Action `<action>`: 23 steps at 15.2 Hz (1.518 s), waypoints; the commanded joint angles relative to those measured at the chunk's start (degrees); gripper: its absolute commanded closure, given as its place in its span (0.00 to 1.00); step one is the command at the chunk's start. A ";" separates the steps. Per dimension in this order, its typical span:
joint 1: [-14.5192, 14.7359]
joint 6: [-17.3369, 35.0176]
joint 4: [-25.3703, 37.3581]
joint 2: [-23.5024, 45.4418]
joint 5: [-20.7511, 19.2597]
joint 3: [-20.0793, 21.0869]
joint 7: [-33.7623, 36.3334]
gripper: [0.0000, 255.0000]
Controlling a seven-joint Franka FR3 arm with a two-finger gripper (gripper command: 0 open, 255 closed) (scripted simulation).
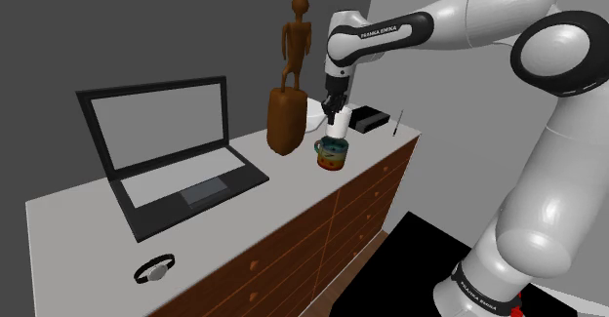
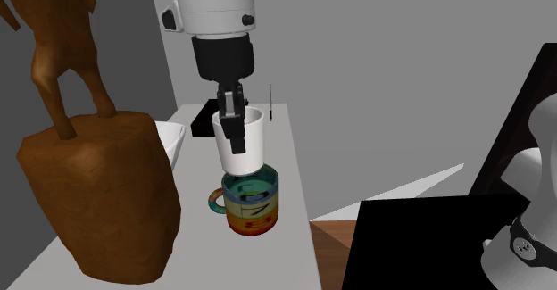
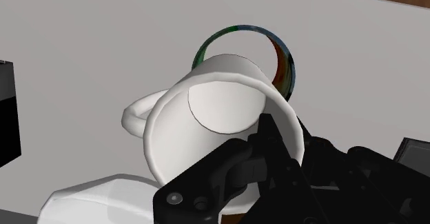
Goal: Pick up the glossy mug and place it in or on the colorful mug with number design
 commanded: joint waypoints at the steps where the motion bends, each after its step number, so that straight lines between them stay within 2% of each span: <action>1: -0.04 1.61 -1.19 0.38 0.02 -0.02 0.00 1.00; 11: -0.05 2.78 -2.07 0.67 0.02 -0.03 0.04 1.00; 12: -0.05 2.78 -2.06 0.68 0.02 -0.03 0.03 0.00; 17: -0.05 2.78 -2.07 0.67 0.02 -0.03 0.04 0.00; 21: 0.14 -4.30 4.03 -0.31 0.04 0.11 0.03 0.00; 23: 0.14 -4.30 4.02 -0.32 0.03 0.11 0.03 0.00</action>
